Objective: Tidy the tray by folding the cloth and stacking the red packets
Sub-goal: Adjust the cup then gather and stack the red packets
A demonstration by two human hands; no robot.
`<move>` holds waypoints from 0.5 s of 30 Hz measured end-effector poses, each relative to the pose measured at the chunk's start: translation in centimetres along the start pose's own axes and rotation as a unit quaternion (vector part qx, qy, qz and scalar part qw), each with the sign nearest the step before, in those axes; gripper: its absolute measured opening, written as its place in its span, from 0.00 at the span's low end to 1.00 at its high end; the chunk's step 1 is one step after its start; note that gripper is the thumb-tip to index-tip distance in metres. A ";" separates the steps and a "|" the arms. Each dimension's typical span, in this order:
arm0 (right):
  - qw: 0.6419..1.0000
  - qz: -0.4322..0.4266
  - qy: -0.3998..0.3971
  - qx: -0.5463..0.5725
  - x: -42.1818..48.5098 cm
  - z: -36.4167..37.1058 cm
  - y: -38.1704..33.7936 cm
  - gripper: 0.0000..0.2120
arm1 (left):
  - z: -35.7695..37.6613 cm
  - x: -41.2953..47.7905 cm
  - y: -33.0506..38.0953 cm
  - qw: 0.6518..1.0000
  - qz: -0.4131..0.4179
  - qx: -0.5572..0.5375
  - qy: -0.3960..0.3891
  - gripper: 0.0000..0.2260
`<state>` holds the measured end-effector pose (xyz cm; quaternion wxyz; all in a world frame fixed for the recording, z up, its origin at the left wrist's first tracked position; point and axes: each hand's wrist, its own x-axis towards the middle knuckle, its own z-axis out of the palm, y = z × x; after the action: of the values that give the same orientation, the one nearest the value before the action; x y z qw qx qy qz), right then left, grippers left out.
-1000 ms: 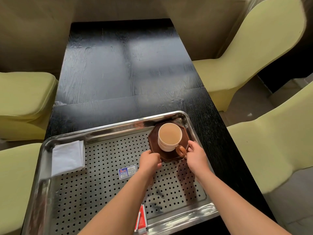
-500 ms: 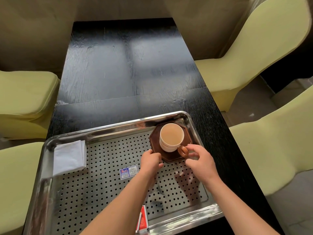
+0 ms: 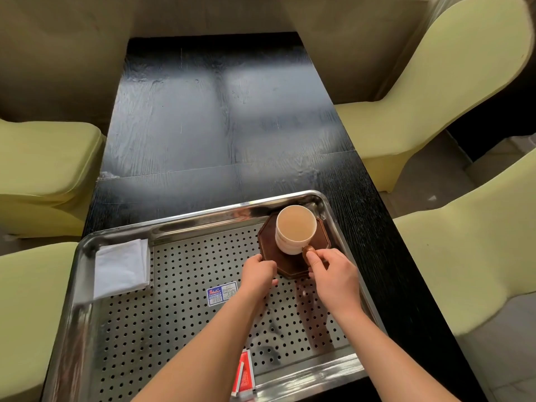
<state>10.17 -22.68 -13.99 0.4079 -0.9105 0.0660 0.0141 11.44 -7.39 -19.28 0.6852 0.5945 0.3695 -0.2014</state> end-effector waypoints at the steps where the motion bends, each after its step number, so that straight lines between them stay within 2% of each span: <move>1: 1.000 0.005 0.001 0.002 0.0 0.0 0.1 0.08 | 0.0 -0.1 0.0 1.000 0.002 0.002 0.000 0.15; 15: 0.999 0.033 -0.004 -0.002 0.2 0.5 -0.1 0.10 | -0.3 -0.8 0.4 1.000 0.005 0.009 -0.005 0.15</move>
<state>10.35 -22.28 -14.31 0.4061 -0.9084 0.0942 0.0312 11.15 -7.09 -18.41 0.6825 0.6015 0.3614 -0.2043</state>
